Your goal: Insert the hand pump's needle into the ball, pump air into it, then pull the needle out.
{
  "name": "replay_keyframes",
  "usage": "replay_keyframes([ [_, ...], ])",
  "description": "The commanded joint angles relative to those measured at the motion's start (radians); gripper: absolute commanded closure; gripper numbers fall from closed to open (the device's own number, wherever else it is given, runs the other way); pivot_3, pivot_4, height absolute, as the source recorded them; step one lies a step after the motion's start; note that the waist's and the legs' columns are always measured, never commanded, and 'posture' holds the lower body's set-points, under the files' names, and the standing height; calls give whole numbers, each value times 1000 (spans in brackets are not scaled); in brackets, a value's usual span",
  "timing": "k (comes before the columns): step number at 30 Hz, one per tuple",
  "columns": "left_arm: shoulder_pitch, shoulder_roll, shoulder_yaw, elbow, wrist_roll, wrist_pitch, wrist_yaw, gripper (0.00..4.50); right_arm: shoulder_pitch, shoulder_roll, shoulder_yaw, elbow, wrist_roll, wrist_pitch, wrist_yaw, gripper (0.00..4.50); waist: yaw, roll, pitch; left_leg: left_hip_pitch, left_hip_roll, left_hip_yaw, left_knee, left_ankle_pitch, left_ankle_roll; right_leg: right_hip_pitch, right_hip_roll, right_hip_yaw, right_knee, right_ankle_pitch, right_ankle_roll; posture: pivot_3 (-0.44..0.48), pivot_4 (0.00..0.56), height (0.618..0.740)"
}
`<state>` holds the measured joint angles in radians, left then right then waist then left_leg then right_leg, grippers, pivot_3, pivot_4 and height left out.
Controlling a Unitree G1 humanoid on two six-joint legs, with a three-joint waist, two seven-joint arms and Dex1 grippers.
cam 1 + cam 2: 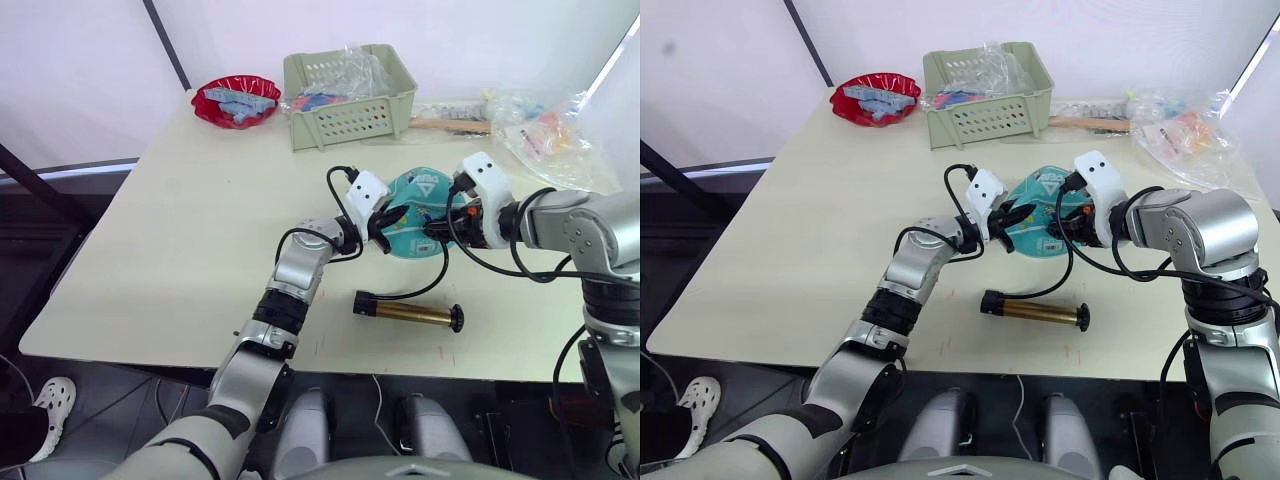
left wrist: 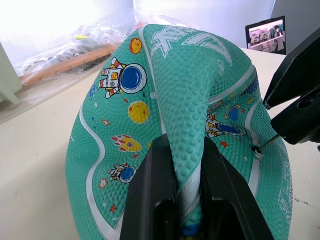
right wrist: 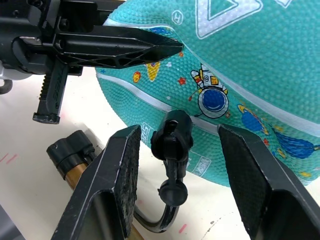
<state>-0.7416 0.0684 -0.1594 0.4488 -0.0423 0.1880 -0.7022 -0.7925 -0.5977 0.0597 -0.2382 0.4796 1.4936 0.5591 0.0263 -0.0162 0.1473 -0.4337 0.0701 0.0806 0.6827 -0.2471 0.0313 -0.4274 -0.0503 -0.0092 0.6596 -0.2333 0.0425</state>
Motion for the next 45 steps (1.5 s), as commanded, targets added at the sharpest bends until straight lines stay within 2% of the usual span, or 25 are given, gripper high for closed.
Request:
replay_keyframes([
  [1, 12, -18, -32, 30, -2, 10, -15, 4455, -6, -17, -30, -13, 15, -9, 5, 2208, 0, 0, 0, 0, 0, 0, 0, 0, 0, 0, 0, 0, 0, 0, 0, 0, 150, 738],
  [4, 12, -16, -31, 35, -1, 8, -13, 4455, -6, -20, -26, -9, 20, -9, 7, 3467, 0, 0, 0, 0, 0, 0, 0, 0, 0, 0, 0, 0, 0, 0, 0, 0, 150, 738],
  [6, 11, -17, -31, 37, -1, 6, -13, 4455, -7, -22, -25, -7, 22, -12, 6, 4135, -1, 0, 0, 0, 0, 0, 0, 0, 0, 0, 0, 0, 0, 0, 0, 0, 150, 738],
  [17, 9, -16, -29, 44, 0, 1, -13, 4455, -6, -33, -8, -5, 23, -31, 7, 4136, -2, 0, 0, 0, 0, 0, 0, 0, 0, 0, 0, 0, 0, 0, 0, 0, 150, 738],
  [22, 10, -19, -33, 44, 0, 1, -14, 4455, -35, -103, 116, -6, 4, -113, 74, 4136, -2, 0, 0, 0, 0, 0, 0, 0, 0, 0, 0, 0, 0, 0, 0, 0, 150, 738],
  [27, 3, -23, -34, 53, 0, -1, -16, 4455, -105, -204, 295, 24, -53, -230, 196, 4136, -3, 0, 0, 0, 0, 0, 0, 0, 0, 0, 0, 0, 0, 0, 0, 0, 150, 738],
  [37, -3, -36, -26, 47, -14, 22, -22, 4455, -272, -198, 540, 182, -227, -436, 401, 4136, -10, 0, 0, 1, 0, 0, 0, 0, 0, 1, 0, 0, 0, 0, 0, 0, 150, 738],
  [45, -7, -46, -15, 41, -17, 43, -25, 4455, -320, -110, 617, 281, -326, -499, 510, 4136, -16, 0, 0, 3, 0, 1, 0, 0, 0, 1, 0, 1, 1, 0, 0, 0, 150, 738],
])
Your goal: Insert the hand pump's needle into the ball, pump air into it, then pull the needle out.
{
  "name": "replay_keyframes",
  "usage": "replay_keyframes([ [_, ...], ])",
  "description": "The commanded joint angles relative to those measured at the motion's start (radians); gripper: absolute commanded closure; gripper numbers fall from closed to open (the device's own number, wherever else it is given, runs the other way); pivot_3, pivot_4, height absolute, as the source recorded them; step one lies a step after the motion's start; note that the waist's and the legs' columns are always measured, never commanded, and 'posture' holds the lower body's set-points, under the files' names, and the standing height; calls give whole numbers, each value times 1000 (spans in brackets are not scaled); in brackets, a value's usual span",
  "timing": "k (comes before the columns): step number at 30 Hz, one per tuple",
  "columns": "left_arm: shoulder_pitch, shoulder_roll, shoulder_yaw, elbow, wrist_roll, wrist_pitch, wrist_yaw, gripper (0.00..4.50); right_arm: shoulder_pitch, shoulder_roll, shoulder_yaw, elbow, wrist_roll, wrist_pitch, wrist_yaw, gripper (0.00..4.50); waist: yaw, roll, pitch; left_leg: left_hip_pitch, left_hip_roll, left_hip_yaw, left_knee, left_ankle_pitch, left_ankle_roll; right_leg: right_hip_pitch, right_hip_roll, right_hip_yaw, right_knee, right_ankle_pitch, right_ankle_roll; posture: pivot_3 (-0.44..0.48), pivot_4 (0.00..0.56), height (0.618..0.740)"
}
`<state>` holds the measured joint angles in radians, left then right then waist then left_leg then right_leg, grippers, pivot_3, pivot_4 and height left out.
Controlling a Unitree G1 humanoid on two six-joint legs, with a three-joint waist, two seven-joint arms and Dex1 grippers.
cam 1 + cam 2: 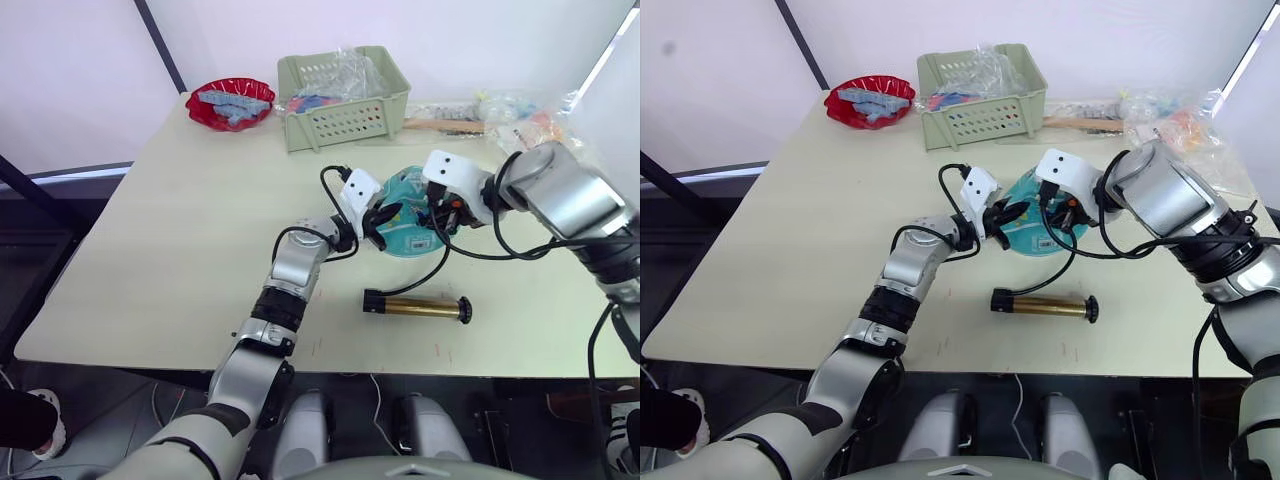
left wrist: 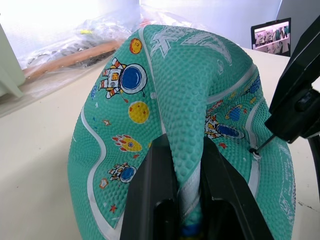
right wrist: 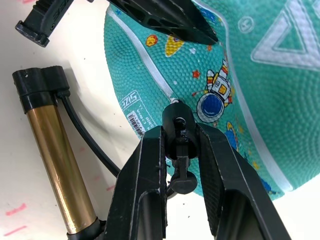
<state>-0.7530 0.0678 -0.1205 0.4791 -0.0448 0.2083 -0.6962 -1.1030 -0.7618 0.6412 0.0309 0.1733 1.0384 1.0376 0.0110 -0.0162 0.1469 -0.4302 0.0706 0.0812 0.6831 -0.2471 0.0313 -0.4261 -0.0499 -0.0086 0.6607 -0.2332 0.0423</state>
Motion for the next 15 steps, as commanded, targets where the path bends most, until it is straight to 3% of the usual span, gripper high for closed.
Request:
replay_keyframes([
  [1, 4, -45, -53, 11, -14, 23, -31, 4455, -10, 60, 35, 18, -30, -47, 39, 4136, -1, 0, 0, 0, 0, 0, 0, 0, 0, 0, 0, 0, 0, 0, 0, 0, 150, 738],
  [15, 15, -56, -34, -9, -23, 46, -11, 4455, -20, 180, 128, 185, -258, -222, 162, 4136, -15, -1, -1, 10, 1, 0, 0, 0, 0, 9, 0, 0, 0, 0, 0, 0, 150, 738],
])
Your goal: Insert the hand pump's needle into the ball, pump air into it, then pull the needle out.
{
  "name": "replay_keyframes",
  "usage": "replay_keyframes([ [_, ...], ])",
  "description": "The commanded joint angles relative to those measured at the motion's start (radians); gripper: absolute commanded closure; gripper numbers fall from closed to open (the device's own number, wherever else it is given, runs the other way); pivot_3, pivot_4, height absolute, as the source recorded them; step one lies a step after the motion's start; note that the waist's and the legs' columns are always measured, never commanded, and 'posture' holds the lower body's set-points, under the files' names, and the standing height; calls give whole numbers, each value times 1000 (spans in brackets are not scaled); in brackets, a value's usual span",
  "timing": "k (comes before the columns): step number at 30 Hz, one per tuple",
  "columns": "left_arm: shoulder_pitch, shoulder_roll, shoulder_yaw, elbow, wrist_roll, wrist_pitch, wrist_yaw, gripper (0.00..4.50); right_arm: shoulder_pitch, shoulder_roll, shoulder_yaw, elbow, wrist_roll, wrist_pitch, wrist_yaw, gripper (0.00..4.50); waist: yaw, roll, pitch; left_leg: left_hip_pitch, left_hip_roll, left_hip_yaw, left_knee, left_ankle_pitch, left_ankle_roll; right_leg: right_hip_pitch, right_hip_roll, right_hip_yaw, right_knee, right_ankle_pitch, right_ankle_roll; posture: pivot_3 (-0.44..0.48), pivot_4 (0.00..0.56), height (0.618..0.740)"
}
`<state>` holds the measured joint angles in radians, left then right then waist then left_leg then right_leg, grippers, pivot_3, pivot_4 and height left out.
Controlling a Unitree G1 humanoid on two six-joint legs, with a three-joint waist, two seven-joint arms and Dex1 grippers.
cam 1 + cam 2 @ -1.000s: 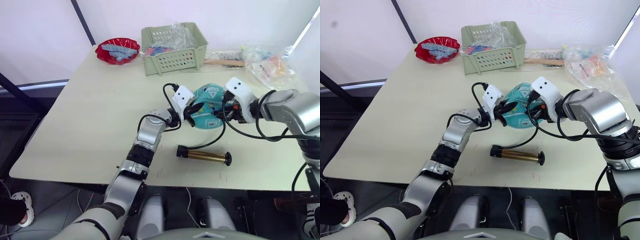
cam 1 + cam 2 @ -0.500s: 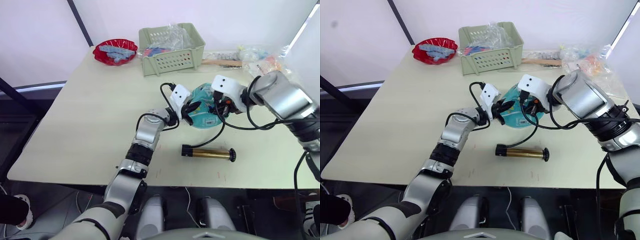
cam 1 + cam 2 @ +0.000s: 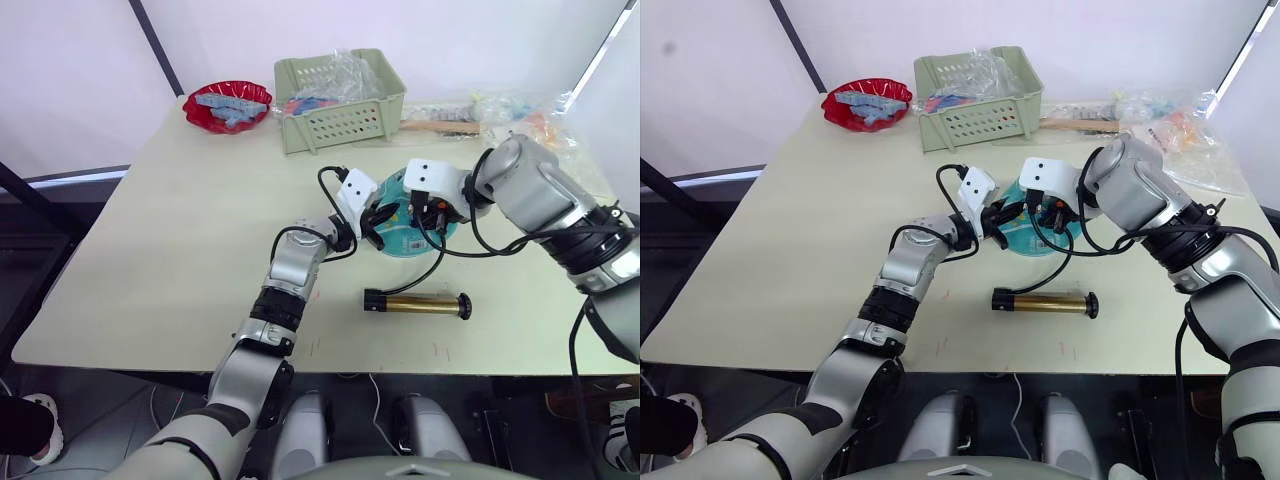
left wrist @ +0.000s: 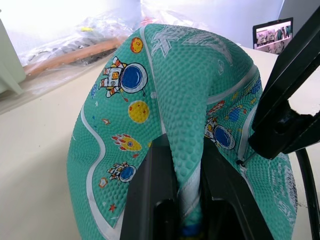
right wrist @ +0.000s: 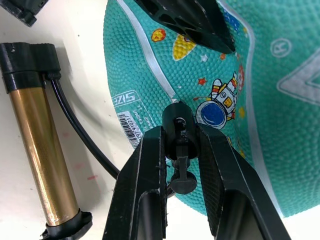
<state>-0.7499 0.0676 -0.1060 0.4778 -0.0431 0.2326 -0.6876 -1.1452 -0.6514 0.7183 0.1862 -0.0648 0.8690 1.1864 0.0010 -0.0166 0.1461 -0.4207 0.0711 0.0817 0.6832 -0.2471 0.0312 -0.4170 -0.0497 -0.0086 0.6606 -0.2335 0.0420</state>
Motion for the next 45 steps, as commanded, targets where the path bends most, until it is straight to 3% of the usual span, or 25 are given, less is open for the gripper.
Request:
replay_keyframes([
  [1, 13, -56, -43, -9, -28, 27, -18, 4455, 27, 82, 50, 41, -32, -59, 16, 4136, -8, -1, -1, 3, 0, 0, -1, 0, 0, 3, 0, 0, 0, 0, 0, 0, 150, 738],
  [19, 28, -68, -11, -35, -39, 71, -13, 4455, 101, 244, 24, 241, -225, -169, -1, 4136, -30, -7, -31, 9, 1, 3, -6, 0, 0, 5, 0, 3, -1, -3, -5, 0, 150, 738],
  [25, 32, -72, -8, -36, -36, 75, -12, 4455, 126, 296, 4, 307, -264, -193, -21, 4136, -36, -13, -36, 23, 0, 7, -14, 0, -1, 11, -2, 8, -3, -4, -6, 0, 150, 738],
  [33, 36, -66, -7, -41, -37, 79, -10, 4455, 169, 360, -54, 393, -303, -232, -81, 4136, -40, -20, -47, 27, 1, 14, -15, -3, -2, 10, -3, 15, -3, -4, -6, 0, 150, 738],
  [40, 39, -62, -7, -40, -32, 81, -9, 4455, 208, 330, -145, 298, -294, -274, -71, 4136, -43, -19, -52, 28, 2, 15, -17, -6, -6, 10, -5, 16, -3, -5, -5, 0, 150, 738],
  [45, 37, -58, -5, -36, -29, 78, -8, 4455, 246, 245, -222, 154, -258, -286, -10, 4136, -40, -13, -47, 24, 0, 15, -17, -7, -5, 7, -9, 16, -4, -6, -4, 0, 150, 738],
])
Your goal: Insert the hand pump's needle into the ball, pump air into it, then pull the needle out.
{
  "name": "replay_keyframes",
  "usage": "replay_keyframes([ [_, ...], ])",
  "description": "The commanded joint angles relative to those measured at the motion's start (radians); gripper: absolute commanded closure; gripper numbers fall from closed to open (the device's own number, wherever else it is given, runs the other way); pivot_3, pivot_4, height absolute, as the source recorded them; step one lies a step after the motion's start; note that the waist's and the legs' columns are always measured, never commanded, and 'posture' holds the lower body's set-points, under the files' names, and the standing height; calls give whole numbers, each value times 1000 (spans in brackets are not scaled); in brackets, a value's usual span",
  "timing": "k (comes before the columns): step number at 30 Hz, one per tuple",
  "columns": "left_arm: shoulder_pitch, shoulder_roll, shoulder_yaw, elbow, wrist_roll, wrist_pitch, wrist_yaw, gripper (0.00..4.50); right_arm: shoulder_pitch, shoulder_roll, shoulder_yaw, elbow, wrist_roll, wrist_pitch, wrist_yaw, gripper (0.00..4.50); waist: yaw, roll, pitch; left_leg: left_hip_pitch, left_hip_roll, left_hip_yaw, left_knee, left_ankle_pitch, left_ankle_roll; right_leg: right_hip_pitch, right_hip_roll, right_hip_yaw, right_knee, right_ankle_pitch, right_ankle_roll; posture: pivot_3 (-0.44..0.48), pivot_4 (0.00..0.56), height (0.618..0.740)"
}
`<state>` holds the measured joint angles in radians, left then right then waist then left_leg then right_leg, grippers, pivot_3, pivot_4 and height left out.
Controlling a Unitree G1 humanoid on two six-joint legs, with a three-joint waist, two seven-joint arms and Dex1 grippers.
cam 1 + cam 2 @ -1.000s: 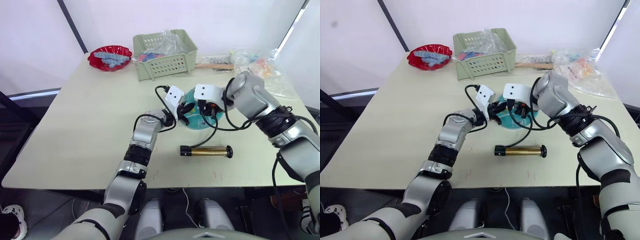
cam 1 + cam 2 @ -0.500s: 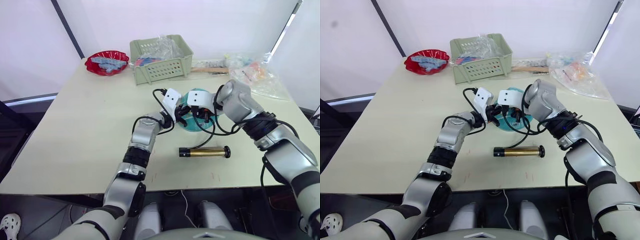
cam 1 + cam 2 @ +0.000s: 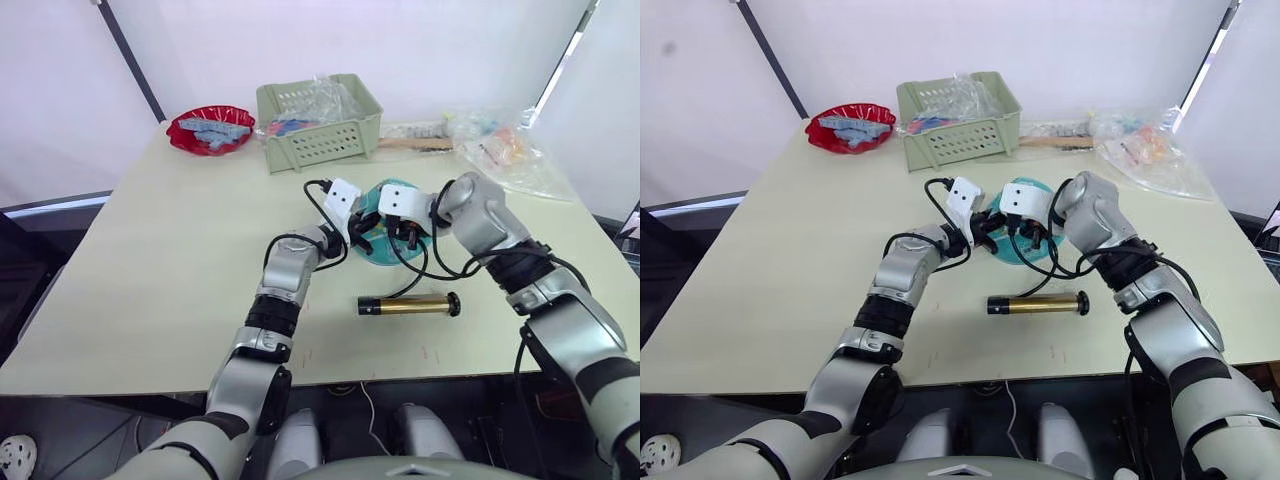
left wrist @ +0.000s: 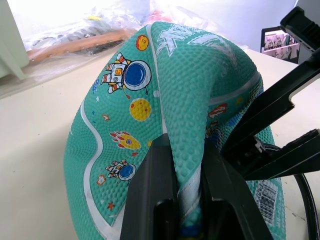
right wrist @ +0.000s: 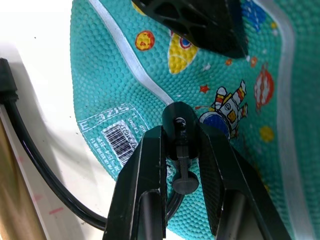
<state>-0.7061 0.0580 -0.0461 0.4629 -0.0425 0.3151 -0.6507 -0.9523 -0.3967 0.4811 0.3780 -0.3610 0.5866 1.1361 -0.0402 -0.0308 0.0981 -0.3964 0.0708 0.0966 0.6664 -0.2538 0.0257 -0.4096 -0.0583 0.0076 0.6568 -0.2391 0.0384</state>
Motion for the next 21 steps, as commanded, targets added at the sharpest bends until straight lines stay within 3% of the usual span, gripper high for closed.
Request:
replay_keyframes([
  [1, -7, -47, -64, -20, -29, -5, -45, 4455, 59, -27, 2, -71, 47, 7, 52, 4136, 4, 3, 3, -2, -1, 0, 0, 0, 1, -1, -1, 0, 0, 0, 0, 0, 150, 738],
  [11, 0, -45, -76, -8, -22, -21, -54, 4455, 107, -111, -100, -265, 128, 77, 64, 4136, 30, 8, 19, -13, -15, 0, 0, -4, 15, -8, -12, 0, -2, -5, 9, 0, 150, 738],
  [12, 0, -43, -78, -5, -23, -23, -54, 4455, 113, -111, -119, -275, 146, 77, 60, 3336, 30, 8, 19, -15, -15, -1, 1, -4, 15, -10, -12, 0, -2, -5, 9, 0, 150, 738],
  [14, -1, -40, -80, 2, -24, -29, -56, 4455, 124, -124, -145, -295, 173, 66, 60, 2758, 32, 9, 24, -17, -16, -1, 2, -4, 15, -10, -12, -1, -3, -5, 9, 0, 150, 738],
  [20, -9, -33, -78, 15, -28, -37, -59, 4455, 169, -192, -230, -371, 254, 92, 52, 249, 44, 9, 32, -19, -17, 0, 2, -4, 16, -12, -12, -1, -4, -5, 10, 0, 150, 738],
  [21, -9, -33, -79, 15, -29, -37, -59, 4455, 176, -202, -245, -385, 271, 116, 47, 55, 46, 9, 33, -19, -17, 0, 2, -5, 16, -12, -12, 0, -5, -5, 10, 0, 150, 738],
])
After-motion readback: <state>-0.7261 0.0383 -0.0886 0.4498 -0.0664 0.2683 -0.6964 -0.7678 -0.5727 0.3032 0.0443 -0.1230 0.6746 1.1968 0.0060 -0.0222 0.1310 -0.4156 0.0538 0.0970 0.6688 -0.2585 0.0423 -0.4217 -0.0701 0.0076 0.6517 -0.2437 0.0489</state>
